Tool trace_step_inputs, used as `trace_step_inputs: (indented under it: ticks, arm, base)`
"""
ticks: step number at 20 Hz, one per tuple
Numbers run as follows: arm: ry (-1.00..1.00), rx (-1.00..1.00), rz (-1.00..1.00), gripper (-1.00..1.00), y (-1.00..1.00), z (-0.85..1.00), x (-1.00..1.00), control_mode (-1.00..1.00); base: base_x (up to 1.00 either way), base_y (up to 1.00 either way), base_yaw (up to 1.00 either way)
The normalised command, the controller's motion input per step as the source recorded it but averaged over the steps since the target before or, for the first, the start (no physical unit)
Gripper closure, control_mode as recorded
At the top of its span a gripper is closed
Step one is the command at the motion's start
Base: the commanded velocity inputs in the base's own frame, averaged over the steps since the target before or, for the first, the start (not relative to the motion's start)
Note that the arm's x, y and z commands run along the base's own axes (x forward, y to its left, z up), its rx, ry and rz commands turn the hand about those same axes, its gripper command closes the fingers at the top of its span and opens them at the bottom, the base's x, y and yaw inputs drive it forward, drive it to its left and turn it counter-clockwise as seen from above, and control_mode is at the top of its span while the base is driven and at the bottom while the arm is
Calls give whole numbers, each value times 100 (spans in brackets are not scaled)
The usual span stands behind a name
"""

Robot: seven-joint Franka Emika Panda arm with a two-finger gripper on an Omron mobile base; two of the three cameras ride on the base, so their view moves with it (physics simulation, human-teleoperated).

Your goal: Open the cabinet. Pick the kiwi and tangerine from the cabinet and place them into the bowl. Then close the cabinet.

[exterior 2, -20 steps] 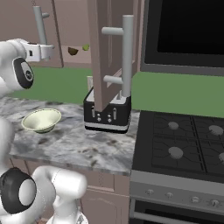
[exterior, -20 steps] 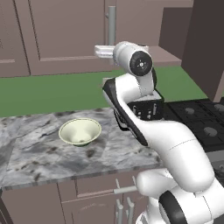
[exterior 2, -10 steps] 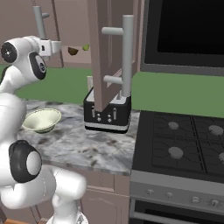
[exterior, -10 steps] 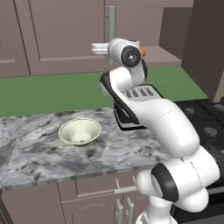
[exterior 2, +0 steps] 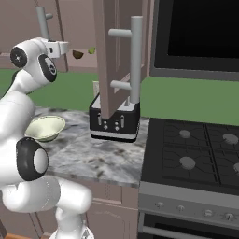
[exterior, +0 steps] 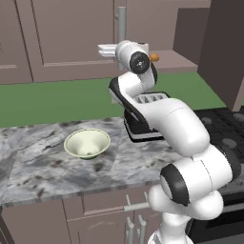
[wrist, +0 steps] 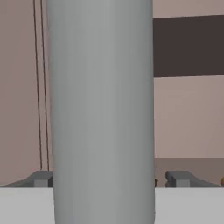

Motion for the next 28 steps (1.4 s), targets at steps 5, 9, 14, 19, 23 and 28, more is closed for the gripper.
trace_step_inputs:
  ticks: [5, 9, 14, 19, 23, 28]
  arm:
    - [0, 0, 0, 100, 0, -1, 12, -100]
    - [0, 0, 0, 100, 0, 0, 0, -100]
    - [0, 0, 0, 100, 10, 0, -22, -100]
    - [0, 0, 0, 100, 34, 5, -72, -100]
    - [0, 0, 0, 100, 59, 7, -73, -100]
    - [0, 0, -3, 100, 83, 9, -63, -100]
  base:
    - [0, 0, 0]
    - [0, 0, 0]
    - [0, 0, 0]
    - [0, 0, 0]
    - [0, 0, 0]
    - [0, 0, 0]
